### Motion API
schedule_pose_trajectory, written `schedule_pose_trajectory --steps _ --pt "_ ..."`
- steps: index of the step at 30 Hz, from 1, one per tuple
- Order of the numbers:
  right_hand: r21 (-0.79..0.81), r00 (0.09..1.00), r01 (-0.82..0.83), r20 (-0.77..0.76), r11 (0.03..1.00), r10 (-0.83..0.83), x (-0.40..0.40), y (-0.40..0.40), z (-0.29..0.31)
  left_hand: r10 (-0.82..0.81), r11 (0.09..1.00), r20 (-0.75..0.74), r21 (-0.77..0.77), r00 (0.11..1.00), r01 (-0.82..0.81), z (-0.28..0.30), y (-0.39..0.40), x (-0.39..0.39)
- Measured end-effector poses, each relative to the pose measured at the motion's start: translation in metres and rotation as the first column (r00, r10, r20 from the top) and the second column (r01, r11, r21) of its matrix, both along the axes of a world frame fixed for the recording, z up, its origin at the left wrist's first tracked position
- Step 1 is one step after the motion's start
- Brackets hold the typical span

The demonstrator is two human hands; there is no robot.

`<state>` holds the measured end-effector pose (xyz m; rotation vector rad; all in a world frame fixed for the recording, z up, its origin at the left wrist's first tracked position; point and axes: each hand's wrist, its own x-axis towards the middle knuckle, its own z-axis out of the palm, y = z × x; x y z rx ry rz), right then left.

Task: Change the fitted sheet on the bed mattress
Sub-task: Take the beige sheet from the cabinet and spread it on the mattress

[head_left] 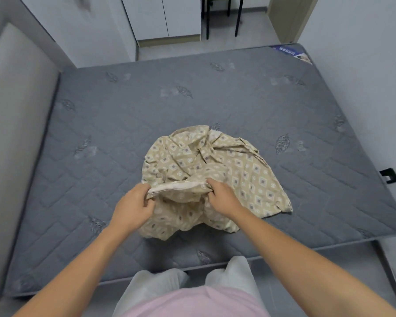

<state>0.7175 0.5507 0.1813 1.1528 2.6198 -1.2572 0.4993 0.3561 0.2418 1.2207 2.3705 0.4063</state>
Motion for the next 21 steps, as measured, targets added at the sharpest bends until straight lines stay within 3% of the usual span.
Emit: schedule_pose_trajectory --steps 4,9,15,18,21 --pt "-0.008 0.987 -0.129 -0.092 0.992 0.128 -0.024 -0.001 0.031 -0.11 0.993 0.066 -0.03 0.992 0.112 -0.001 0.016 0.009" --pt "0.045 0.978 -0.179 -0.105 0.983 0.182 -0.032 -0.005 0.056 -0.201 0.979 0.218 0.072 0.955 0.19 0.008 0.042 0.029" --pt "0.073 0.971 -0.187 0.162 0.98 0.173 -0.012 0.011 0.045 -0.006 0.984 0.283 0.175 0.959 -0.046 0.011 0.033 0.017" --pt "-0.135 0.996 -0.069 0.048 0.988 0.076 -0.003 0.021 0.039 0.07 0.97 0.25 0.208 0.966 -0.124 0.016 0.019 -0.003" --pt "-0.173 0.995 -0.039 -0.094 0.984 0.023 -0.011 0.022 0.048 0.057 0.993 0.171 0.093 0.984 -0.074 0.021 0.009 -0.016"
